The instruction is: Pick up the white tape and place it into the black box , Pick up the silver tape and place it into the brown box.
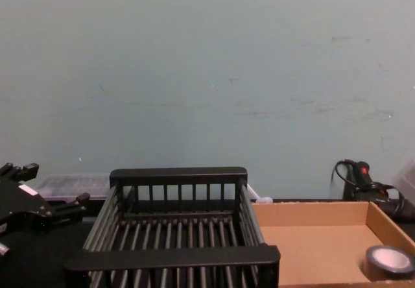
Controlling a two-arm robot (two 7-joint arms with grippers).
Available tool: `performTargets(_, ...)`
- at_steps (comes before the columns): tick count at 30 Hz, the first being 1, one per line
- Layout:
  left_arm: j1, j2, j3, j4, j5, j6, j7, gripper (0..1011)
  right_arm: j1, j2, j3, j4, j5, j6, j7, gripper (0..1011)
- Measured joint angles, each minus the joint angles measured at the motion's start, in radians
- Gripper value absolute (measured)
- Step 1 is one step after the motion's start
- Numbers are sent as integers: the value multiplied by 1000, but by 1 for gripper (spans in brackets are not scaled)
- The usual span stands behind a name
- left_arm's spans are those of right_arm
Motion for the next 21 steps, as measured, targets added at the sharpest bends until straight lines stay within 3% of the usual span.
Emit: performTargets(21,0,0,0,0,0,0,0,1001,16,-16,-13,30,-25,7,3,1002)
